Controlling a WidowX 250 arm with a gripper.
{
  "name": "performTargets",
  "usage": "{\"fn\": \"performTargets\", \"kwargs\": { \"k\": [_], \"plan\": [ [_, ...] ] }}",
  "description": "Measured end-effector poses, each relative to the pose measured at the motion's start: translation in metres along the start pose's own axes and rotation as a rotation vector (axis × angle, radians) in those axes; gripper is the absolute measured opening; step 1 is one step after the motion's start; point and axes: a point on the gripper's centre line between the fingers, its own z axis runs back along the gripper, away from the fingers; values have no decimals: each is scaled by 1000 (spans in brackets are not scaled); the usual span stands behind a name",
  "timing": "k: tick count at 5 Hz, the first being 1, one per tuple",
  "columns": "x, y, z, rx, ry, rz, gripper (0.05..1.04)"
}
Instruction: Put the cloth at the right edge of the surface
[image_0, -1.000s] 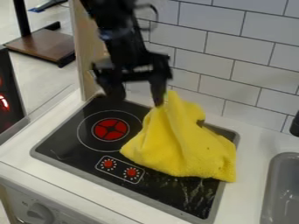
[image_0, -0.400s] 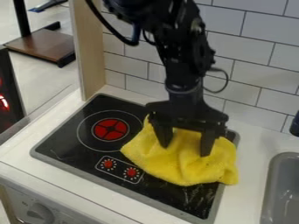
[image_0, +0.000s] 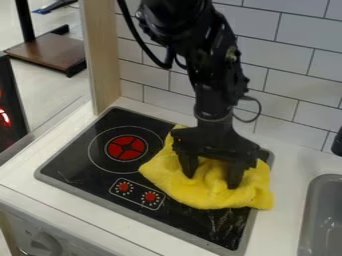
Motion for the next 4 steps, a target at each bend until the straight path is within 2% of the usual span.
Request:
{"fn": "performTargets", "kwargs": {
  "k": [2, 3, 4],
  "plan": [
    [5, 12, -7, 31, 8, 35, 999],
    [10, 28, -8, 57, 20, 79, 999],
    [18, 61, -3, 76, 5, 178, 999]
  ]
}}
